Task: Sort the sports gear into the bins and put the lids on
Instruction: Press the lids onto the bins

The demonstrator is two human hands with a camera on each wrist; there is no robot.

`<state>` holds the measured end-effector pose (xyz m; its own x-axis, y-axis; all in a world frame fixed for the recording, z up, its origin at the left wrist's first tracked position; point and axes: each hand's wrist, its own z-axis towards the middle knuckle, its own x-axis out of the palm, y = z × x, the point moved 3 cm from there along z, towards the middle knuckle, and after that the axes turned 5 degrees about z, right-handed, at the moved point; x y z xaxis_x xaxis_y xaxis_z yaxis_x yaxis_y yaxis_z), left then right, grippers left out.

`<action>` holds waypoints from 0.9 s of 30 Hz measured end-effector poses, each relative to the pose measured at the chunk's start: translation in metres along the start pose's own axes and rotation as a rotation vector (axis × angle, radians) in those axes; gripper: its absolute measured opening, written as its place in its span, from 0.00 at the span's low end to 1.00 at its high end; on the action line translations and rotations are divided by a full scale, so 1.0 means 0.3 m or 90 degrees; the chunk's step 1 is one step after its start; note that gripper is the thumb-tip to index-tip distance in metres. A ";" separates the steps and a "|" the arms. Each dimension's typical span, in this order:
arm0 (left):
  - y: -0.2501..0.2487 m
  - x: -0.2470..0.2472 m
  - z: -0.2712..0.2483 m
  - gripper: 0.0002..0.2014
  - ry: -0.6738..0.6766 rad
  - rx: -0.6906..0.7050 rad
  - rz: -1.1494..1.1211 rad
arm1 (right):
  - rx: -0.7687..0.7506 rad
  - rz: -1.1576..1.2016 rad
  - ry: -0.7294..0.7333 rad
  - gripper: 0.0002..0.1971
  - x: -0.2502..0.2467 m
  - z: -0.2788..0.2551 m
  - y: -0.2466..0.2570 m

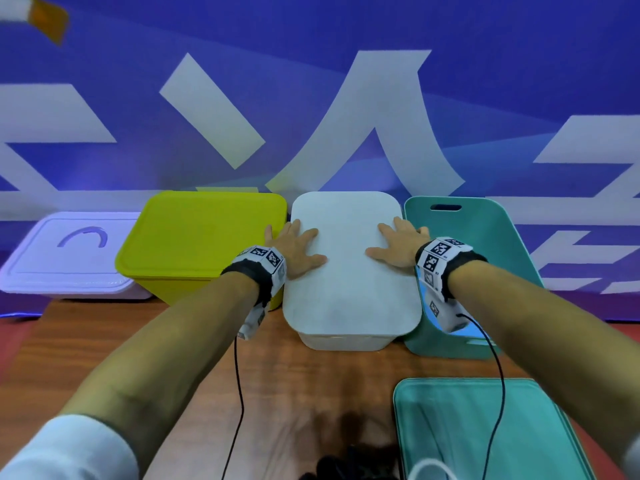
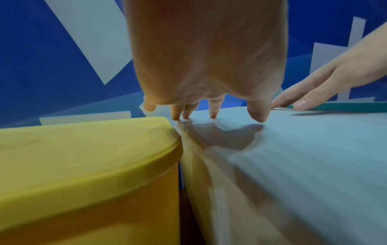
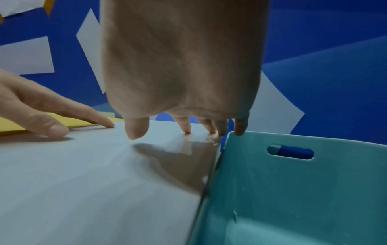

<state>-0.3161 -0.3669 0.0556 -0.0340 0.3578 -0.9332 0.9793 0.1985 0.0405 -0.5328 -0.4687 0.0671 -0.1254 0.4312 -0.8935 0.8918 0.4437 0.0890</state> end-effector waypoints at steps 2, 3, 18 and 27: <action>0.004 -0.015 0.040 0.39 0.017 -0.009 -0.001 | 0.003 -0.001 0.008 0.42 -0.015 0.044 -0.004; 0.004 -0.020 0.059 0.40 0.016 -0.012 -0.007 | 0.004 0.000 0.006 0.43 -0.021 0.064 -0.005; 0.005 0.058 0.125 0.39 -0.022 -0.034 0.003 | -0.008 -0.002 -0.038 0.50 0.034 0.138 -0.002; -0.009 0.027 0.101 0.41 0.027 -0.014 -0.010 | -0.003 -0.036 0.050 0.50 -0.003 0.117 -0.009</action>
<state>-0.3130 -0.3921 0.0371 -0.0586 0.3927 -0.9178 0.9741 0.2238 0.0335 -0.5200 -0.4980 0.0523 -0.2096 0.4650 -0.8602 0.8804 0.4724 0.0409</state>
